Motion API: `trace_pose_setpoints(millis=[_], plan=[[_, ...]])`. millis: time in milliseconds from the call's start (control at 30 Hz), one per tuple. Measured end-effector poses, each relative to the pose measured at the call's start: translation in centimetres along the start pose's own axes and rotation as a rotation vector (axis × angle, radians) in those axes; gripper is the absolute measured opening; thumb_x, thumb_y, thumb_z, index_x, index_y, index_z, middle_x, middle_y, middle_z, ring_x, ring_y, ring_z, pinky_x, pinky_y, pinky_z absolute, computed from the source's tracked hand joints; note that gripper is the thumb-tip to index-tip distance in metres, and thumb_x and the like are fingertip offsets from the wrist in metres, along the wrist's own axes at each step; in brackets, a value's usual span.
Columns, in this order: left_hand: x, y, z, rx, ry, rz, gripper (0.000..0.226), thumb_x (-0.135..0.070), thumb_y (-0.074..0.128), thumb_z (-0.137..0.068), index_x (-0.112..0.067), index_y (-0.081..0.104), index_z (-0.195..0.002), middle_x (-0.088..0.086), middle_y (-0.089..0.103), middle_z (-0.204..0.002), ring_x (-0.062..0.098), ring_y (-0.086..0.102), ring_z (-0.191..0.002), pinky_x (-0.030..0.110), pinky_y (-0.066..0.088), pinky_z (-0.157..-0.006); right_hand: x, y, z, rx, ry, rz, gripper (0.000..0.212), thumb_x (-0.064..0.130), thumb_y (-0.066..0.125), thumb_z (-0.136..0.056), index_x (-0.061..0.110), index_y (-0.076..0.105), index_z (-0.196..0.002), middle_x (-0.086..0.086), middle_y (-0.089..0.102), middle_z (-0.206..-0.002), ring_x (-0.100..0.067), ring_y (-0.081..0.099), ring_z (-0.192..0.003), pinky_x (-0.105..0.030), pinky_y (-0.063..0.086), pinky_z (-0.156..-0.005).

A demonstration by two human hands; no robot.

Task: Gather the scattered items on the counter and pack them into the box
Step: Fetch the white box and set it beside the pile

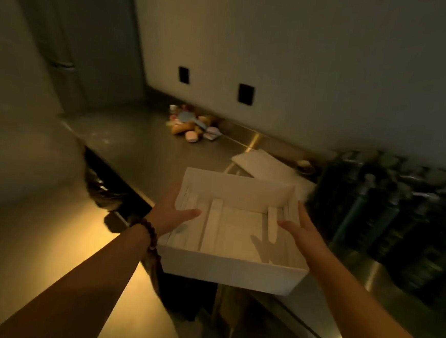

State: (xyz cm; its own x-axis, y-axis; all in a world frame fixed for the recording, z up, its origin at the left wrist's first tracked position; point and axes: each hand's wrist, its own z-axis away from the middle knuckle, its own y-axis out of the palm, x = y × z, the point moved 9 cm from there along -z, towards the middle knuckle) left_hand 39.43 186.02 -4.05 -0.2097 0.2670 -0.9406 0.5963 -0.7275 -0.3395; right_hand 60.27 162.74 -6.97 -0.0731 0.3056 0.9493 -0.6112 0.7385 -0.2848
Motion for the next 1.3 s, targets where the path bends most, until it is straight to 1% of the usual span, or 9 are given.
trace_pose_setpoints(millis=[133, 300, 500, 667, 767, 900, 1100, 1200, 1300], plan=[[3.9, -9.4, -0.4, -0.102, -0.048, 0.019, 0.073, -0.025, 0.072, -0.079, -0.042, 0.030, -0.138, -0.011, 0.055, -0.120, 0.010, 0.056, -0.106, 0.027, 0.051, -0.075, 4.7, 10.6, -3.9, 0.167, -0.058, -0.037, 0.075, 0.027, 0.062, -0.086, 0.046, 0.019, -0.145, 0.002, 0.036, -0.149, -0.021, 0.042, -0.124, -0.038, 0.038, -0.091], [8.4, -20.9, -3.7, -0.196, -0.074, 0.016, 0.067, -0.022, 0.071, -0.081, -0.039, 0.034, -0.134, -0.016, 0.054, -0.111, 0.003, 0.056, -0.098, 0.013, 0.049, -0.054, 9.2, 23.2, -9.1, 0.258, -0.065, -0.053, 0.074, 0.014, 0.059, -0.089, 0.033, 0.020, -0.148, -0.007, 0.035, -0.149, -0.030, 0.039, -0.132, -0.045, 0.036, -0.099], [11.8, -32.6, -10.3, -0.197, -0.090, 0.013, 0.075, -0.017, 0.068, -0.082, -0.033, 0.026, -0.142, -0.003, 0.049, -0.127, 0.015, 0.054, -0.106, 0.024, 0.053, -0.072, 12.8, 34.7, -15.7, 0.233, -0.034, -0.029, 0.077, 0.020, 0.061, -0.088, 0.035, 0.016, -0.149, -0.006, 0.025, -0.155, -0.030, 0.031, -0.137, -0.051, 0.029, -0.110], [13.8, -38.3, -16.3, -0.156, -0.107, -0.013, 0.083, -0.020, 0.068, -0.082, -0.029, 0.017, -0.148, 0.007, 0.038, -0.145, 0.028, 0.043, -0.128, 0.053, 0.042, -0.100, 13.8, 39.9, -20.0, 0.213, 0.009, -0.039, 0.080, 0.026, 0.064, -0.086, 0.041, 0.014, -0.147, -0.002, 0.023, -0.156, -0.030, 0.030, -0.137, -0.054, 0.028, -0.110], [15.2, -39.8, -19.8, -0.137, -0.115, -0.035, 0.089, -0.023, 0.069, -0.081, -0.029, 0.012, -0.149, 0.005, 0.031, -0.150, 0.026, 0.036, -0.133, 0.048, 0.038, -0.105, 13.7, 41.5, -22.5, 0.199, 0.064, -0.051, 0.081, 0.028, 0.063, -0.087, 0.043, 0.011, -0.147, -0.003, 0.022, -0.156, -0.030, 0.035, -0.133, -0.054, 0.034, -0.105], [16.5, -40.4, -24.7, -0.084, -0.082, -0.040, 0.087, -0.026, 0.070, -0.081, -0.030, 0.014, -0.148, 0.002, 0.034, -0.148, 0.016, 0.038, -0.128, 0.033, 0.041, -0.094, 14.5, 42.7, -25.8, 0.148, 0.054, -0.112, 0.076, 0.018, 0.059, -0.089, 0.039, 0.016, -0.147, -0.004, 0.034, -0.149, -0.014, 0.042, -0.103, -0.034, 0.039, -0.076], [18.5, -40.4, -34.2, -0.016, -0.096, -0.048, 0.094, -0.029, 0.070, -0.080, -0.030, 0.007, -0.148, -0.001, 0.027, -0.151, 0.003, 0.033, -0.115, 0.011, 0.037, -0.071, 15.4, 43.2, -32.7, 0.034, 0.034, -0.115, 0.071, 0.014, 0.058, -0.090, 0.033, 0.021, -0.147, -0.009, 0.041, -0.143, -0.012, 0.049, -0.096, -0.030, 0.041, -0.072], [18.1, -39.2, -40.2, 0.054, -0.088, -0.049, 0.093, -0.028, 0.070, -0.080, -0.032, 0.007, -0.148, -0.001, 0.031, -0.149, 0.004, 0.038, -0.113, 0.013, 0.041, -0.074, 15.4, 41.9, -36.7, -0.060, 0.049, -0.108, 0.067, 0.017, 0.059, -0.090, 0.032, 0.025, -0.146, -0.011, 0.043, -0.141, -0.024, 0.053, -0.110, -0.041, 0.044, -0.083], [17.1, -37.3, -46.3, 0.119, -0.092, -0.044, 0.094, -0.025, 0.070, -0.080, -0.031, 0.006, -0.148, 0.003, 0.030, -0.150, 0.020, 0.039, -0.129, 0.036, 0.042, -0.095, 15.1, 39.7, -40.2, -0.128, 0.075, -0.111, 0.064, 0.019, 0.058, -0.090, 0.035, 0.027, -0.143, -0.011, 0.045, -0.137, -0.030, 0.050, -0.117, -0.048, 0.042, -0.087]])
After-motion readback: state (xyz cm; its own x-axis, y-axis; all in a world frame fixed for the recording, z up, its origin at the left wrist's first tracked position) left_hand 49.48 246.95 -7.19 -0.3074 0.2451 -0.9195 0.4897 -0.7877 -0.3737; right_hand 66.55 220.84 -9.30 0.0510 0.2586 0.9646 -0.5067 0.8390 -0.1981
